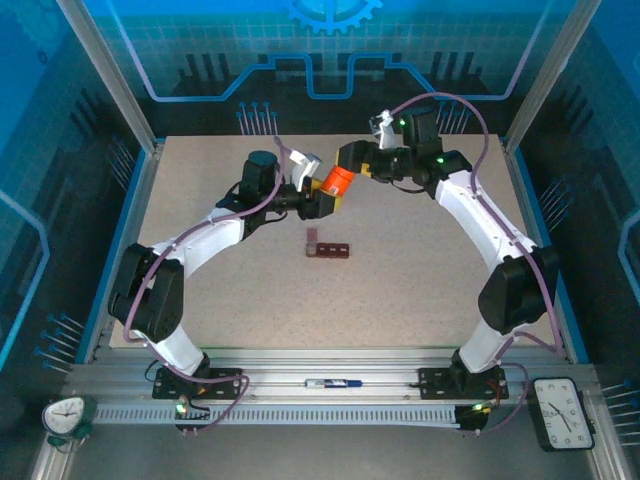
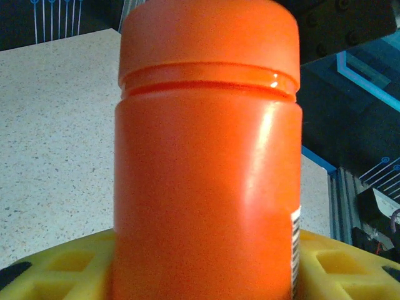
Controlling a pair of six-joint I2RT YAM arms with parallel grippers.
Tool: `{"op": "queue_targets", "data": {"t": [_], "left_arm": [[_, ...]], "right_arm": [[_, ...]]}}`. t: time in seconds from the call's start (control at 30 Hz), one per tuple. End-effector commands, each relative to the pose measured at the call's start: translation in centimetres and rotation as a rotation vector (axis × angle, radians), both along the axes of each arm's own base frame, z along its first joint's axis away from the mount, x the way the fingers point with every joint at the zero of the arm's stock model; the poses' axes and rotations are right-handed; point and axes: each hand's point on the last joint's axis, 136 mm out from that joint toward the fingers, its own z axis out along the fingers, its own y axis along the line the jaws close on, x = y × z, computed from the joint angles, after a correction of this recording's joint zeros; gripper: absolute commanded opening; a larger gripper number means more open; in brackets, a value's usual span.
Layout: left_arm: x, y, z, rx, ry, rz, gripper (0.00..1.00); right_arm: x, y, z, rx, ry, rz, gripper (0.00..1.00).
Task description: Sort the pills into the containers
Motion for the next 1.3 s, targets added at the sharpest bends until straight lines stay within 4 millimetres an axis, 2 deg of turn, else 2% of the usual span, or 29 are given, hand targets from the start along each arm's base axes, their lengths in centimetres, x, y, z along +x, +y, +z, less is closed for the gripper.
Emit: {"op": "queue_targets", "data": {"t": [0.0, 0.1, 0.23, 0.6, 0.73, 0.83, 0.97, 1.07, 1.13, 1.2, 1.27], "left_arm": [[-0.5, -0.2, 2.8, -0.014, -0.083, -0.011, 0.30], [-0.4, -0.2, 2.8, -0.014, -0.083, -0.009, 0.30], [-0.4, -0.3, 2.9, -0.016, -0.085, -0.009, 0.30], [-0.3, -0.3, 3.1, -0.027, -0.088, -0.001, 0.30], [-0.5, -0.4, 3.8, -0.049, -0.089, -0.011, 0.30], [-1.0, -0.6, 4.5, -0.082, -0.077, -0.040, 0.30], [-1.6, -0.8, 5.4, -0.126, -0.060, -0.076, 0.30], [-1.7, -0.9, 5.6, -0.138, -0.056, -0.082, 0.29], [-1.5, -0.9, 5.5, -0.135, -0.059, -0.073, 0.29], [-1.3, -0.8, 5.4, -0.123, -0.070, -0.060, 0.29], [-1.0, -0.6, 5.0, -0.102, -0.082, -0.038, 0.29]], "right_arm": [[-0.3, 1.2, 0.7, 0.024, -0.006, 0.037, 0.75], [-0.4, 1.4, 0.4, 0.030, 0.002, 0.043, 0.70], [-0.5, 1.7, 0.1, 0.039, 0.013, 0.055, 0.69], [-0.6, 1.8, -0.3, 0.042, 0.005, 0.078, 0.45], [-0.6, 1.7, 0.3, 0.063, -0.056, 0.139, 0.40], [-0.8, 1.0, 1.2, 0.070, -0.173, 0.226, 0.38], [-2.2, -0.1, 2.7, 0.071, -0.373, 0.339, 0.41], [-2.5, -0.3, 3.5, 0.084, -0.401, 0.356, 0.45], [-2.4, -0.4, 3.7, 0.084, -0.392, 0.339, 0.54], [-2.2, -0.8, 3.9, 0.082, -0.379, 0.301, 0.70], [-1.8, -1.5, 4.1, 0.088, -0.354, 0.240, 0.76]]}}
